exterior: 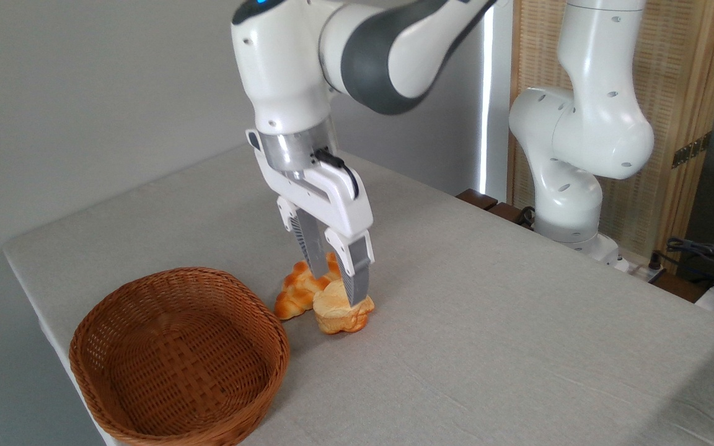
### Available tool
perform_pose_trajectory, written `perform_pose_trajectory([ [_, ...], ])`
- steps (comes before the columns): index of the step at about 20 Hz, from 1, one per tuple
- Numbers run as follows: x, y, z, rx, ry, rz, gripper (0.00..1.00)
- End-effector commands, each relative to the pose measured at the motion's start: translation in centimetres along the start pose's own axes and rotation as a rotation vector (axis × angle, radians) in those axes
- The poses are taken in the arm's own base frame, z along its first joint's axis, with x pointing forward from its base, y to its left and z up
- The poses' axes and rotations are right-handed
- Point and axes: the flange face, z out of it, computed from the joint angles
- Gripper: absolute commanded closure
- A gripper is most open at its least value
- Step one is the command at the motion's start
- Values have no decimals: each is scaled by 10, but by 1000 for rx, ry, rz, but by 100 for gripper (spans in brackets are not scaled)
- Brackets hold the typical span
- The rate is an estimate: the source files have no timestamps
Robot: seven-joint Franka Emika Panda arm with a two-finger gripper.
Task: Put bread into the basket
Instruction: 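Lower the gripper onto the small round bun and close on it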
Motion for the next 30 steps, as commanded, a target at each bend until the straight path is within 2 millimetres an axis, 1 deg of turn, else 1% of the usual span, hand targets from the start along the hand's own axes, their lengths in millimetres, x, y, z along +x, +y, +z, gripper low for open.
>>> perform_pose_trajectory([
  [1, -6, -2, 12, 11, 3, 25, 0],
  [2, -7, -1, 17, 3, -6, 25, 0],
  [4, -4, -1, 23, -3, -11, 28, 0],
  [11, 1, 0, 26, -13, -2, 24, 0],
  [16, 8, 5, 36, -26, -19, 41, 1],
  [18, 10, 7, 36, -25, -19, 48, 11],
  [19, 11, 8, 35, -24, -18, 51, 19],
  [20, 12, 9, 35, -23, -18, 53, 29],
  [21, 13, 9, 35, -24, -17, 55, 44],
  [22, 13, 9, 35, -25, -16, 54, 57],
  [23, 13, 10, 35, -25, -15, 55, 67],
  [24, 13, 10, 35, -25, -15, 55, 72],
  [25, 13, 10, 35, -24, -14, 57, 75],
  [30, 13, 10, 34, -24, -14, 57, 75],
])
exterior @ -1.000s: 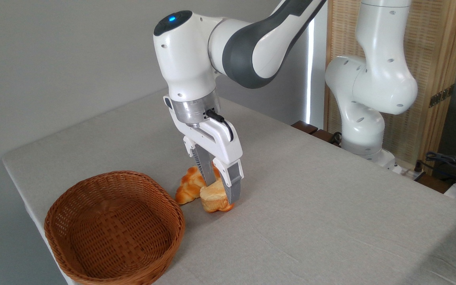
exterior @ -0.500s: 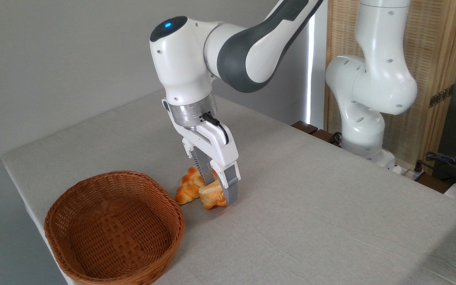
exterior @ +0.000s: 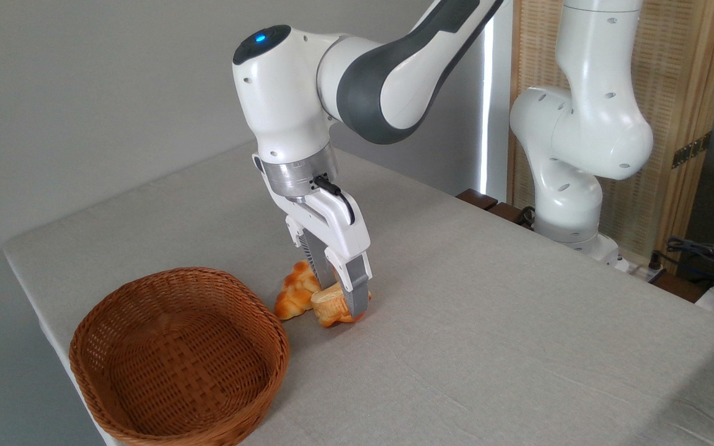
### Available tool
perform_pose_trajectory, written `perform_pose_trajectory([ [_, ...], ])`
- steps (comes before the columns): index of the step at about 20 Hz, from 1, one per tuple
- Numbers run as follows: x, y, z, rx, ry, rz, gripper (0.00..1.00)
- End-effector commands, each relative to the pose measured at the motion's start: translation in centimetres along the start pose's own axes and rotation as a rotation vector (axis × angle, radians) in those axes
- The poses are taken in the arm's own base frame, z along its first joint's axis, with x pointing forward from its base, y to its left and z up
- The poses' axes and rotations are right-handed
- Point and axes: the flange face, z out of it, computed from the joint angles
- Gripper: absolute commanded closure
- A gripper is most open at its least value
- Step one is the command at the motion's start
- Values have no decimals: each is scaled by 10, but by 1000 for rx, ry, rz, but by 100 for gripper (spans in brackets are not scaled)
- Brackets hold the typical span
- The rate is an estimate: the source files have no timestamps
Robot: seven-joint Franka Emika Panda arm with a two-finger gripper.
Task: Put bread into the basket
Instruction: 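Lift the held bun and carry it over the wicker basket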
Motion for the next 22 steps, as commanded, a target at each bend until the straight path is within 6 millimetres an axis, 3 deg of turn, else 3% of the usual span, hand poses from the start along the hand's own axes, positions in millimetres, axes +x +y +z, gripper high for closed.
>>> perform_pose_trajectory([
  [1, 1, -1, 1, 3, 18, 12, 75],
  [10, 1, -2, -4, 7, 24, 9, 75],
  [22, 15, -21, -92, 71, 184, -31, 72],
])
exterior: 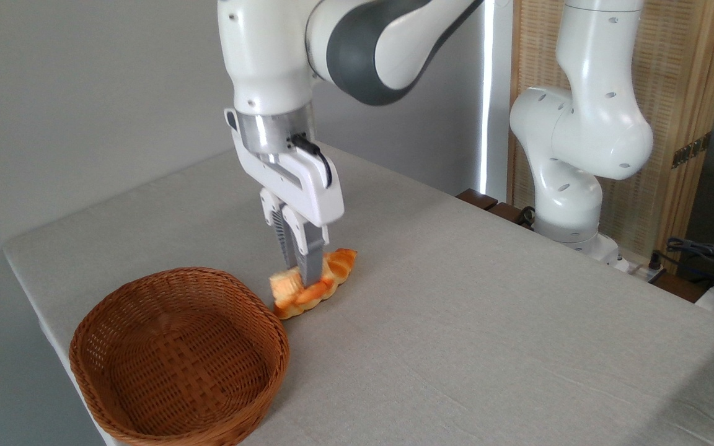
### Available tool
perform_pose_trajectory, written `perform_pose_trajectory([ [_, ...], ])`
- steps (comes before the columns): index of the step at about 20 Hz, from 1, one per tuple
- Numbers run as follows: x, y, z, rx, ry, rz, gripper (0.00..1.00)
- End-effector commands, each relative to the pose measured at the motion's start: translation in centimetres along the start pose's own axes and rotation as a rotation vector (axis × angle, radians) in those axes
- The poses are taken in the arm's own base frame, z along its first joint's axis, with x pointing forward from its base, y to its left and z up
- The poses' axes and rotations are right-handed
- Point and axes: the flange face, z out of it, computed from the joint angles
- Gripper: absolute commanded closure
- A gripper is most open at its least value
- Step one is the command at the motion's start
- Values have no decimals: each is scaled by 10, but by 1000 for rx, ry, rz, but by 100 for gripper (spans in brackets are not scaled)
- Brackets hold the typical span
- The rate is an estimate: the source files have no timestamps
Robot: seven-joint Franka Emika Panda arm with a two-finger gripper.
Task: Put bread into the basket
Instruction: 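Lift the held bun and carry it over the wicker basket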
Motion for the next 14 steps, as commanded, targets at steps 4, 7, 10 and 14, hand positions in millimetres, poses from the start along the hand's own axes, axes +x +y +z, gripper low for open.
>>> perform_pose_trajectory([
  [4, 16, -18, -39, 42, 155, -35, 70],
  [7, 25, -29, -37, 80, 238, -61, 65],
  [10, 36, -36, -27, 115, 279, -71, 18],
  [14, 44, -40, -17, 137, 298, -73, 0],
])
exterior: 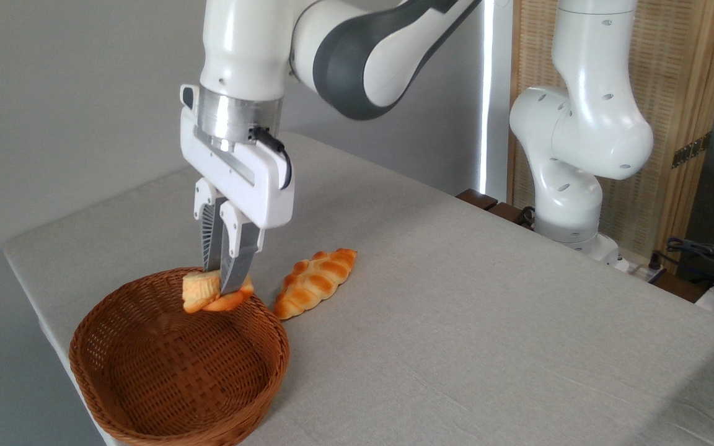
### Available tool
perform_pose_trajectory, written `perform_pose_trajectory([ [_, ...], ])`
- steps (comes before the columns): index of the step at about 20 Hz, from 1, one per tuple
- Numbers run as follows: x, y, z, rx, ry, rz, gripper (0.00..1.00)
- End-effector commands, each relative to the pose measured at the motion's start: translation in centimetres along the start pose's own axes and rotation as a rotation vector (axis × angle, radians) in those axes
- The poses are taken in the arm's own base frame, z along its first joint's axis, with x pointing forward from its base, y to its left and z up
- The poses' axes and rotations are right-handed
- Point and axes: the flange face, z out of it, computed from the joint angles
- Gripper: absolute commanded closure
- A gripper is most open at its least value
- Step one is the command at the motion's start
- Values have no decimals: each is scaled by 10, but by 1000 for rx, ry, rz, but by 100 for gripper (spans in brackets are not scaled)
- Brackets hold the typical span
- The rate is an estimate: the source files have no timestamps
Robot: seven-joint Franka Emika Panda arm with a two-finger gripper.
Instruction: Put bread into the basket
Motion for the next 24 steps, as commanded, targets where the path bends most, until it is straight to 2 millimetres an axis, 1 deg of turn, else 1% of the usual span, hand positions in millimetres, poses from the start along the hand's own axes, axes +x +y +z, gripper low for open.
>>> perform_pose_trajectory([
  [1, 7, -5, 7, 12, 35, -12, 0],
  [8, 7, -6, 9, 13, 34, -17, 0],
  [11, 6, -6, 2, 15, 35, -27, 0],
  [13, 5, -2, -10, 6, 30, -49, 0],
  [15, 5, 2, -27, -7, 13, -70, 0],
  [17, 5, 7, -43, -48, -31, -63, 0],
  [20, 11, 9, -74, -107, -98, -53, 0],
  [24, 9, 14, -102, -163, -164, -46, 0],
])
